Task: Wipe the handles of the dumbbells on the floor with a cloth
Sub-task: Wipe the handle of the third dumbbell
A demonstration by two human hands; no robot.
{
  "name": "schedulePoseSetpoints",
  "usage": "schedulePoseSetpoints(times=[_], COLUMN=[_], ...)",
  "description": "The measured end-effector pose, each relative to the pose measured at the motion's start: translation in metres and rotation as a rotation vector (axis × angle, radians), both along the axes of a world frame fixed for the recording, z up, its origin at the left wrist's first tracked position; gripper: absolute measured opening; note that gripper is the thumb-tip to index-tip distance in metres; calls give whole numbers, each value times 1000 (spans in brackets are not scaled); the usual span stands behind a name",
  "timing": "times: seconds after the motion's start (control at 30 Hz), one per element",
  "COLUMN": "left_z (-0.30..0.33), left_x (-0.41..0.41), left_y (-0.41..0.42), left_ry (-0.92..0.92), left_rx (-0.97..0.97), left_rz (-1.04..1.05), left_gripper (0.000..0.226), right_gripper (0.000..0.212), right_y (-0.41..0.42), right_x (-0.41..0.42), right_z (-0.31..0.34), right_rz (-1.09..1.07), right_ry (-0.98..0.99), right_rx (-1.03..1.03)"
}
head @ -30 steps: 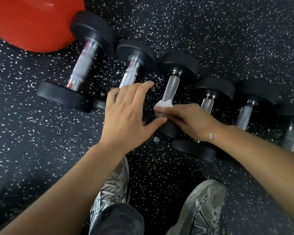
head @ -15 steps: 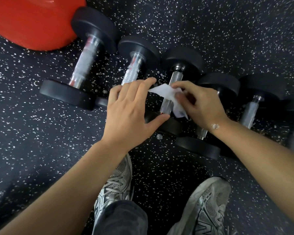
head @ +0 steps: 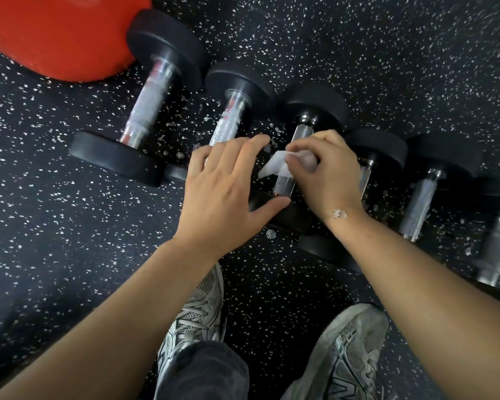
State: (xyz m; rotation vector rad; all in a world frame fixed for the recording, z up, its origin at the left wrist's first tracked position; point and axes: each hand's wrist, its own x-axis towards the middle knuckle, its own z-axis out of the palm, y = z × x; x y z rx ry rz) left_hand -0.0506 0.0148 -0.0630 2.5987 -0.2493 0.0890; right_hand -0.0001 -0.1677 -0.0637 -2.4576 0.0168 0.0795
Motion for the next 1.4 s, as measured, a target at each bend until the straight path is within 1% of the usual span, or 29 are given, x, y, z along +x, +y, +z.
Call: schedulePoseSetpoints(times=[0.07,0.1,0.17,0.23,0.37,0.43,0.53,0.57,0.7,0.8,0.9,0.93,1.0,1.07,1.17,1.27,1.33,1.4], left_z=[0,0,0,0,1,1,1,1,1,1,1,1,1,1,2,2,1,0], left_x=[0,0,0,0,0,0,0,0,0,0,0,0,0,0,0,0,-1,0], left_y=[1,1,2,2,2,2,2,2,2,2,2,2,2,1,2,2,2,2], left_ry=[-4,-5,-3,-1,8,6,2,2,8,22,23,21,24,34,42,34,29,23], left_rx=[-5,-5,1,3,3,-1,-5,-5,-8,-10,-12,-12,-11,-8,-6,-15,-17,-10], left_rz=[-6,-7,-10,-11,-11,-10,-9,-7,-5,-8,-1,1,2,-2,-4,-8,-11,-7], left_gripper=[82,82,83,83,83,83,83,83,84,85,84,84,84,85,85,84,84,84], right_gripper=[27,28,19,12,14,20,35,37,29,25,31,33,34,33,27,28,28,28], right_y=[0,-3,-9,-14,-15,-16,-21,-23,-27,-33,-42,-44,-46,-45,-41,-39,-36,-34], right_x=[1,2,3,4,4,1,-6,-7,-1,6,-1,-4,-5,0,16,32,30,17], right_z=[10,14,17,12,-1,-5,-5,-5,-2,2,5,5,4,2,-1,-5,-8,-7], right_rz=[-13,-17,19,63,72,110,167,183,225,346,524,574,628,582,400,218,214,298], right_ry=[-37,-52,-70,-75,-109,-108,16,51,75,123,275,295,236,131,-1,-48,-18,5], right_rx=[57,89,87,19,30,-4,-84,-79,38,26,59,61,25,-21,-62,-66,-39,-47])
